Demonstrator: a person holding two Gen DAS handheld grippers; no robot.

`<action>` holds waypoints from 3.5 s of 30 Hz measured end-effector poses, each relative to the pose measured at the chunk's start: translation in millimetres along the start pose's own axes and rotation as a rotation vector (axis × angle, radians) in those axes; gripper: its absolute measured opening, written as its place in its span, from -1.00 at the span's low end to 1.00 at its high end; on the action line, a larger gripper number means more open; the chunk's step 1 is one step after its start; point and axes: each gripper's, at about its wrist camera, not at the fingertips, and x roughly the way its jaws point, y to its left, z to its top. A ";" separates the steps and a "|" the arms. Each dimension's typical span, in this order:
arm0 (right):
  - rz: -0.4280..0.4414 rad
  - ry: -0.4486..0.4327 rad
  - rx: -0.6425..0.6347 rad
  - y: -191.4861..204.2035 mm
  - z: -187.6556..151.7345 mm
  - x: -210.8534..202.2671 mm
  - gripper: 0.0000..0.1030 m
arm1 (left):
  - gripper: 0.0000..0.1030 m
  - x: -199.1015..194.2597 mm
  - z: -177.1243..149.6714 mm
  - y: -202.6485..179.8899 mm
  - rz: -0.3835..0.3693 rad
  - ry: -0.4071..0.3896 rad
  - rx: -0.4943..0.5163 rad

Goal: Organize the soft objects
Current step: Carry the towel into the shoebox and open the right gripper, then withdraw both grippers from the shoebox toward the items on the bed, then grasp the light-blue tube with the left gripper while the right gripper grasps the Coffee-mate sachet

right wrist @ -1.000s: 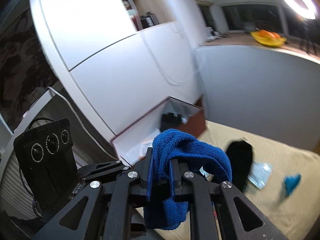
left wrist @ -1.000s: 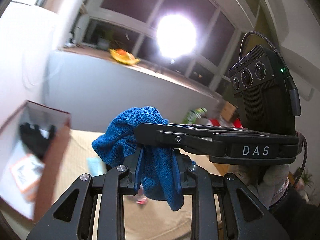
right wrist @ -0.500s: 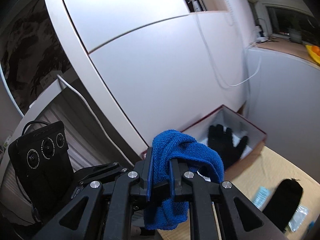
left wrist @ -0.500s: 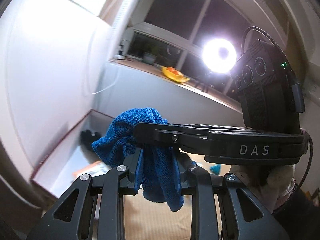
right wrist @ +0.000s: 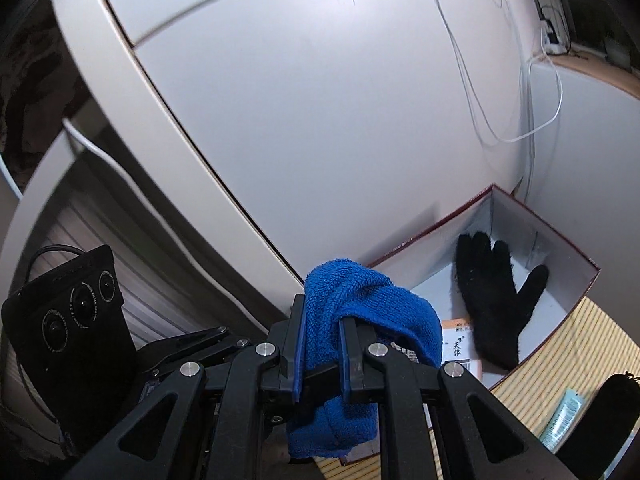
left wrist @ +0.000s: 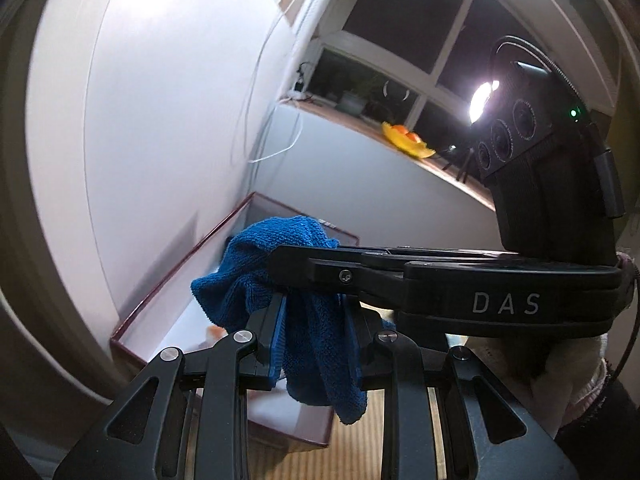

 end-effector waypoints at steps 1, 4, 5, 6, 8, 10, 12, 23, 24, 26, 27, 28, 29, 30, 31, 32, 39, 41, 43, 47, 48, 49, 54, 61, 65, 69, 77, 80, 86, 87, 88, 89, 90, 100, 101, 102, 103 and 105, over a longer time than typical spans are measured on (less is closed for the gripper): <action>-0.001 0.006 0.004 -1.5 0.3 3.2 -0.76 | -0.54 2.3 -1.0 2.3 0.006 0.005 -0.005; -0.009 0.030 0.018 -5.9 0.9 16.0 -0.76 | -0.54 10.8 -3.2 4.4 0.036 0.020 -0.010; -0.017 0.034 0.018 -6.5 0.7 18.5 -0.75 | -0.54 13.2 -3.9 4.6 0.047 0.028 -0.007; -0.029 0.042 0.018 -7.2 0.5 21.7 -0.71 | -0.53 13.7 -5.6 6.9 0.056 0.038 -0.004; -0.050 0.056 0.021 -9.1 -0.9 25.4 -0.65 | -0.53 16.1 -6.8 8.8 0.069 0.046 0.001; -0.067 0.065 0.023 -10.1 -2.5 25.0 -0.42 | -0.46 16.1 -9.1 7.5 0.097 0.046 0.018; -0.094 0.061 0.030 -11.4 -3.6 21.1 -0.13 | 0.06 16.7 -10.6 9.6 0.121 0.053 0.012; -0.047 0.110 0.175 -43.2 -9.8 0.0 0.30 | 0.42 13.4 -14.5 10.1 0.141 0.064 -0.021; -0.050 0.105 0.177 -44.0 -10.8 -3.0 0.30 | 0.42 12.7 -14.5 8.4 0.136 0.063 -0.020; -0.049 0.091 0.164 -43.9 -14.4 -12.0 0.30 | 0.42 8.7 -16.1 4.7 0.130 0.058 -0.014; -0.049 0.084 0.159 -44.1 -16.9 -17.4 0.30 | 0.42 6.6 -17.1 2.9 0.127 0.056 -0.012; -0.056 0.077 0.154 -44.9 -20.8 -25.4 0.30 | 0.42 5.0 -17.5 1.1 0.122 0.055 -0.010; -0.065 0.071 0.151 -45.8 -23.7 -31.1 0.30 | 0.42 3.4 -18.0 -1.2 0.114 0.054 -0.007; -0.082 0.066 0.144 -47.1 -27.8 -38.8 0.30 | 0.42 2.1 -18.1 -3.9 0.108 0.051 -0.003; -0.111 0.061 0.131 -49.8 -33.4 -49.4 0.30 | 0.42 0.1 -18.5 -7.2 0.099 0.048 0.001; -0.134 0.056 0.124 -52.3 -37.4 -56.7 0.30 | 0.42 -0.8 -18.6 -10.2 0.089 0.045 0.005; -0.327 -0.023 0.145 -90.0 -91.0 -144.5 0.30 | 0.42 5.5 -25.9 -40.0 -0.001 0.063 0.030; -0.378 -0.042 0.166 -104.3 -107.4 -164.8 0.30 | 0.42 11.0 -30.7 -50.4 -0.030 0.077 0.037; -0.420 -0.064 0.209 -120.8 -128.3 -187.4 0.30 | 0.42 19.6 -36.4 -62.8 -0.059 0.098 0.049; -0.460 -0.110 0.297 -148.2 -165.6 -222.7 0.30 | 0.42 37.4 -46.0 -85.6 -0.098 0.139 0.076; -0.470 -0.124 0.320 -155.2 -176.1 -230.4 0.30 | 0.42 42.1 -48.5 -91.6 -0.109 0.151 0.084; -0.476 -0.131 0.340 -160.9 -185.5 -238.0 0.30 | 0.42 45.4 -50.5 -95.9 -0.117 0.158 0.089; -0.474 -0.144 0.426 -187.6 -222.5 -258.1 0.30 | 0.42 63.4 -63.4 -114.8 -0.142 0.206 0.111; -0.438 -0.128 0.495 -206.2 -259.2 -247.9 0.30 | 0.41 87.0 -89.0 -124.8 -0.126 0.275 0.144; -0.436 -0.100 0.445 -200.9 -268.5 -226.9 0.30 | 0.41 95.3 -99.6 -122.2 -0.104 0.312 0.154; -0.469 -0.081 0.379 -191.7 -268.3 -202.4 0.30 | 0.41 105.9 -102.7 -121.9 -0.062 0.326 0.183; -0.505 -0.007 0.262 -178.9 -256.0 -144.5 0.33 | 0.41 145.6 -100.5 -125.9 -0.023 0.361 0.219; -0.531 0.017 0.220 -175.4 -252.3 -128.6 0.34 | 0.41 161.2 -101.3 -129.4 -0.008 0.374 0.229; -0.582 0.071 0.160 -174.4 -249.0 -105.7 0.43 | 0.35 185.4 -105.3 -130.0 0.035 0.395 0.251; -0.590 0.074 0.157 -174.9 -248.6 -103.7 0.44 | 0.34 188.2 -106.0 -129.0 0.038 0.401 0.250; -0.603 0.076 0.152 -175.7 -247.7 -102.5 0.45 | 0.30 191.1 -106.4 -128.0 0.041 0.408 0.247; -0.613 0.077 0.148 -175.9 -246.9 -100.9 0.45 | 0.22 194.7 -107.1 -127.0 0.050 0.413 0.249; -0.623 0.077 0.144 -176.4 -246.2 -100.1 0.45 | 0.18 197.6 -107.6 -127.0 0.057 0.415 0.253; -0.628 0.116 0.117 -183.1 -237.0 -84.5 0.45 | -0.15 204.9 -108.8 -127.9 0.111 0.399 0.290; -0.628 0.120 0.118 -182.6 -236.9 -84.9 0.45 | -0.23 203.8 -109.2 -127.6 0.118 0.395 0.295; -0.623 0.125 0.121 -183.3 -236.6 -85.9 0.45 | -0.28 203.0 -109.6 -127.0 0.125 0.392 0.301; -0.622 0.126 0.121 -183.1 -236.8 -85.7 0.45 | -0.35 202.2 -109.7 -126.1 0.130 0.390 0.308; -0.615 0.133 0.122 -185.0 -237.0 -88.2 0.44 | -0.44 202.6 -108.0 -122.2 0.128 0.392 0.305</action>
